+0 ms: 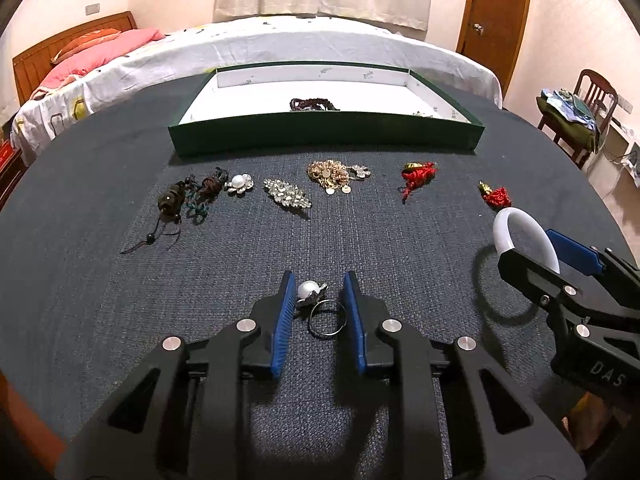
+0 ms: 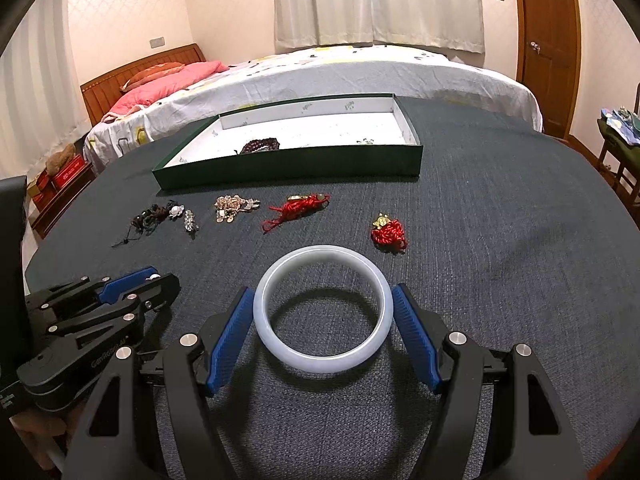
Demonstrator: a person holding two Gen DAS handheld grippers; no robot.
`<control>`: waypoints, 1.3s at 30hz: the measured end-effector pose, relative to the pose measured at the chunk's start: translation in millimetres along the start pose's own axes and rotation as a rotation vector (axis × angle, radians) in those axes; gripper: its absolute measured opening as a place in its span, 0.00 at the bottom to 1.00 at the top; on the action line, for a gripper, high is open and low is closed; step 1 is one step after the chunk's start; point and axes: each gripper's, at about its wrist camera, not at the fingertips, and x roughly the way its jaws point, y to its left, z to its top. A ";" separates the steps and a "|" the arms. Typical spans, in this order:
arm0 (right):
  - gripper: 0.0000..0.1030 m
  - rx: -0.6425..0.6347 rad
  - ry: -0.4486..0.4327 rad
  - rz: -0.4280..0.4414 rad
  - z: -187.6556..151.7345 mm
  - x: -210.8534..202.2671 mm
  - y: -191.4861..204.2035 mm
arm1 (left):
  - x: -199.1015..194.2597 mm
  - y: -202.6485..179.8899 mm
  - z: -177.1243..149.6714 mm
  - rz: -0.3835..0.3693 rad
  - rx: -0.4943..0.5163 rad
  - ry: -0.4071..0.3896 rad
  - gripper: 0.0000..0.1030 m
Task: Organize jewelry
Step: 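Carry the ring and bangle into the box and open both tools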
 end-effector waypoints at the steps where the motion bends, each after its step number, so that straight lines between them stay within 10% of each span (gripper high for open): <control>1: 0.66 0.001 -0.003 0.000 0.4 -0.9 0.4 | -1.1 1.0 0.4 0.000 -0.003 -0.003 0.22; 26: 0.66 -0.002 -0.029 0.011 13.2 -5.3 4.4 | -19.6 11.8 25.8 0.009 -0.022 -0.069 0.16; 39: 0.66 -0.023 -0.142 0.037 93.5 8.9 7.6 | -19.1 17.9 109.2 0.002 -0.001 -0.201 0.16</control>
